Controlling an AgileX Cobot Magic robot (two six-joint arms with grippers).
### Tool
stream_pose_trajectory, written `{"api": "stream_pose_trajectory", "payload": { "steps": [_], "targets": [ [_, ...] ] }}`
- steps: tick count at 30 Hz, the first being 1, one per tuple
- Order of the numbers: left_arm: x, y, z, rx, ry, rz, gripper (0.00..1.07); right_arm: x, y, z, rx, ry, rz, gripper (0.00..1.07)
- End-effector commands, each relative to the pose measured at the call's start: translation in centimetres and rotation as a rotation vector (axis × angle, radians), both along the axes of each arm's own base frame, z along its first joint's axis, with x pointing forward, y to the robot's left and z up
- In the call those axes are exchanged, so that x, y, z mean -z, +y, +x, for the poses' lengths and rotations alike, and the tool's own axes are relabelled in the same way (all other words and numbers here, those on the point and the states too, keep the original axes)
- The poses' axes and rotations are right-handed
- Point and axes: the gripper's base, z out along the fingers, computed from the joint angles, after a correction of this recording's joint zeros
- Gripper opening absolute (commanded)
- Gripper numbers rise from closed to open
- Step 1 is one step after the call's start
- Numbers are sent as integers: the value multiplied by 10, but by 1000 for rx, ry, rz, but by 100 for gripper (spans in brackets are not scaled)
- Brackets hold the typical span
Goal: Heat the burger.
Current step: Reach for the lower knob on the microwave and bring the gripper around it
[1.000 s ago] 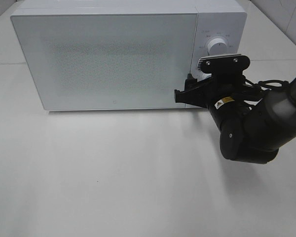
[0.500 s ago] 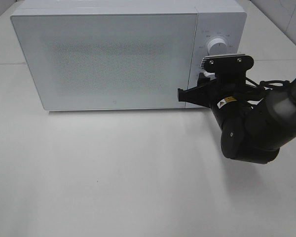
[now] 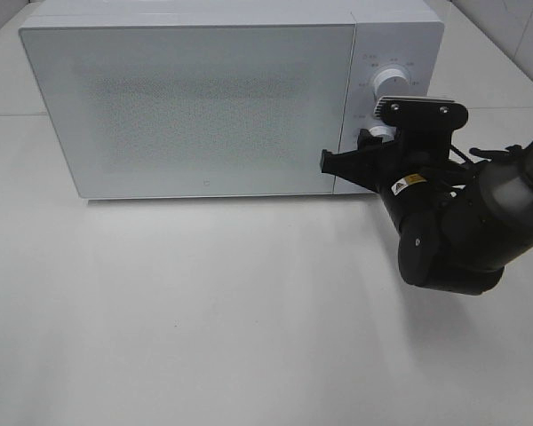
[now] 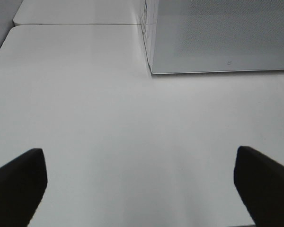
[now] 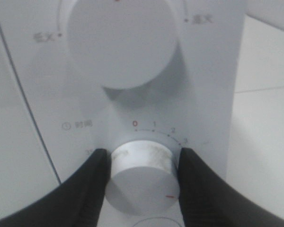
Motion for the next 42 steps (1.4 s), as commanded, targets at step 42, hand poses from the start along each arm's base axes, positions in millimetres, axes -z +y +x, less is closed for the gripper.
{"api": "stream_pose_trajectory", "payload": {
  "steps": [42],
  "targets": [
    [-1, 0, -2, 2, -33, -6, 103, -13, 10, 4, 152, 94, 1585, 41]
  ]
}}
